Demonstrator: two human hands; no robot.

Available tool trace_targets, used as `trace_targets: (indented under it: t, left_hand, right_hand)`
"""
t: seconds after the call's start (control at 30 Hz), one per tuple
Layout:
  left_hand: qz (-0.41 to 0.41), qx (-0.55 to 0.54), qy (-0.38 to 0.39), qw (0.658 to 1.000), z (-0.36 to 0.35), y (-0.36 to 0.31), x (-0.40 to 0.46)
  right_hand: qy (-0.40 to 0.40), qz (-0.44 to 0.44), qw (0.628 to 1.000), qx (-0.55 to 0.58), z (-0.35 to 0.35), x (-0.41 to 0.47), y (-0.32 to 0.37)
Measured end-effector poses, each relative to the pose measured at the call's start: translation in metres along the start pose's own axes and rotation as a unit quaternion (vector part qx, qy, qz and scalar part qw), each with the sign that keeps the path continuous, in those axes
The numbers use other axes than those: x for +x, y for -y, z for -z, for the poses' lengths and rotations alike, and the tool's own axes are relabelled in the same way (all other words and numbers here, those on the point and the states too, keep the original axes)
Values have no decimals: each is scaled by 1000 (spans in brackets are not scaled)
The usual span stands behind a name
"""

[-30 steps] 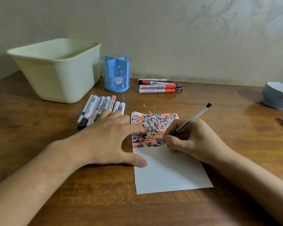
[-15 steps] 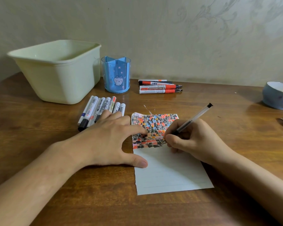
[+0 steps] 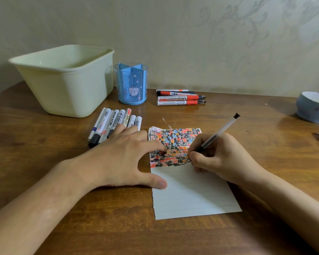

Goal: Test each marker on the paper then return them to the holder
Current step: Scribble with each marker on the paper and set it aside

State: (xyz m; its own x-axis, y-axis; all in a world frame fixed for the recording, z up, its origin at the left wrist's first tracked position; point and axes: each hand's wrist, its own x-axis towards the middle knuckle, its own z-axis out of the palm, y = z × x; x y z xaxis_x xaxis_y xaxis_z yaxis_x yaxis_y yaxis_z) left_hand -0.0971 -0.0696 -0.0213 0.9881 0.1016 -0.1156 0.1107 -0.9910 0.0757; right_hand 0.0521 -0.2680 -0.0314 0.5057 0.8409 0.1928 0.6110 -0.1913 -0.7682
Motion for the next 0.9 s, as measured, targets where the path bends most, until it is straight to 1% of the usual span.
trace_targets:
  t: [0.13,0.23,0.43,0.63,0.8,0.9]
  left_hand:
    - [3,-2,3,1000,0,1,0]
    - [4,-6,3,1000,-1,1,0]
    - [-8,2,-13,1000,-3,3,0]
    - [-13,2,-18,1000,-4,4,1]
    - [-12,2,-20,1000,-5,5,2]
    - [-7,-2,-11,1000,-4,4,1]
  right_hand:
    - [6,8,1000,0,-2,0,0]
    - [4,-1,1000,-4,-1,0,0]
    - [7,11,1000,-2,-2,0,1]
    - [-2,3,1000,-3,-1,0,0]
    - [14,7,1000,-10,-1,0,0]
    - [14,1,1000,15,2,0,-2]
